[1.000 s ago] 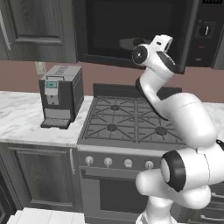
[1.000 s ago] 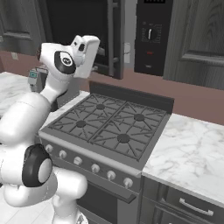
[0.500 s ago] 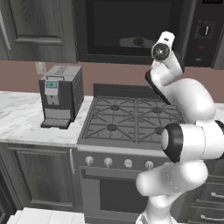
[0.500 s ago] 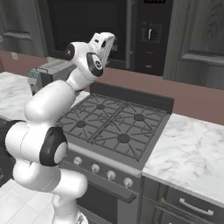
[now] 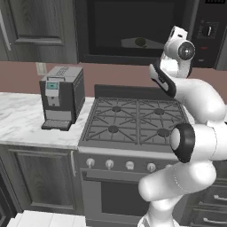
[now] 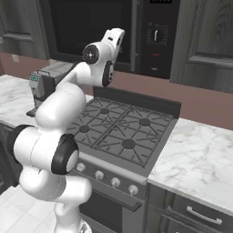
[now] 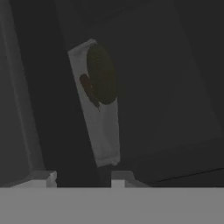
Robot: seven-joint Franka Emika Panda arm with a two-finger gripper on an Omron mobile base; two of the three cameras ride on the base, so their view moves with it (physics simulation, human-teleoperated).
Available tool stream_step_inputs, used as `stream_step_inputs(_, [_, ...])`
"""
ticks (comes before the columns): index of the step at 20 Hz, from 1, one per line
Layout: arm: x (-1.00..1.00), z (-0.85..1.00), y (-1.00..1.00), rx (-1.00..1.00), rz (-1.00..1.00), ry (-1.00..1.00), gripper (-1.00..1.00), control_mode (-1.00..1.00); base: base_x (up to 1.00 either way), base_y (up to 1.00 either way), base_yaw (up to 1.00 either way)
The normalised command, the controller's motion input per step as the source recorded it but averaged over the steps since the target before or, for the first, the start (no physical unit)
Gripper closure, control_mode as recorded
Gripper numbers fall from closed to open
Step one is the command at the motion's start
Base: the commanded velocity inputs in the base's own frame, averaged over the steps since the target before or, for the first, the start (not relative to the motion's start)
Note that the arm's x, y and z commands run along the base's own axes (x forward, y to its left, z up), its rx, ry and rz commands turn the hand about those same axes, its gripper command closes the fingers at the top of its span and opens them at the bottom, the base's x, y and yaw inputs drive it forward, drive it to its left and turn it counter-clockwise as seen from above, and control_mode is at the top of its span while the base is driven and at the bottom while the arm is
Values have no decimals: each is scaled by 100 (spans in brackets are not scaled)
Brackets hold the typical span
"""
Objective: Place the tupperware containing the shrimp and corn meal in the microwave. Close the microwave door and press the start button to reheat the meal.
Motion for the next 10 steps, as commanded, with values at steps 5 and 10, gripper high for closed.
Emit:
stream_step_inputs(5, [-22,7,1,-6,1,6,-100,-100,0,0,0])
stream_step_inputs(10, [-77,17,2,-6,0,1,-100,-100,0,0,0])
